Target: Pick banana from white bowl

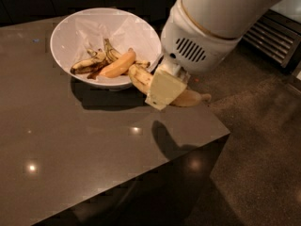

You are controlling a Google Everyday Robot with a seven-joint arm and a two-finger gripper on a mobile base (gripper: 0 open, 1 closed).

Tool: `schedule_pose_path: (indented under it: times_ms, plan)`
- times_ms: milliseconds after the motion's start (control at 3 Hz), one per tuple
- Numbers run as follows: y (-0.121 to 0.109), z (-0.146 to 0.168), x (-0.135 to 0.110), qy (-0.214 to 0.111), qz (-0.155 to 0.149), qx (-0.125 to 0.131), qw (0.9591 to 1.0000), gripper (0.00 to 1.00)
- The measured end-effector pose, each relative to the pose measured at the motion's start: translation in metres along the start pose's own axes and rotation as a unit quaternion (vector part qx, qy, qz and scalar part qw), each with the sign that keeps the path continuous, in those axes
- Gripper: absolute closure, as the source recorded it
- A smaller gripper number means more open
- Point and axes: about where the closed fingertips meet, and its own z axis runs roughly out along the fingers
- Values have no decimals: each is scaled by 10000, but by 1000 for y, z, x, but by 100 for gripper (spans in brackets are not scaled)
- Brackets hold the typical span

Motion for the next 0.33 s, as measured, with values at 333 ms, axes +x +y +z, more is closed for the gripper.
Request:
schedule_pose_path:
  times_ms: [333]
  plan:
    - [2,0,0,-4,-4,-3,10000,100]
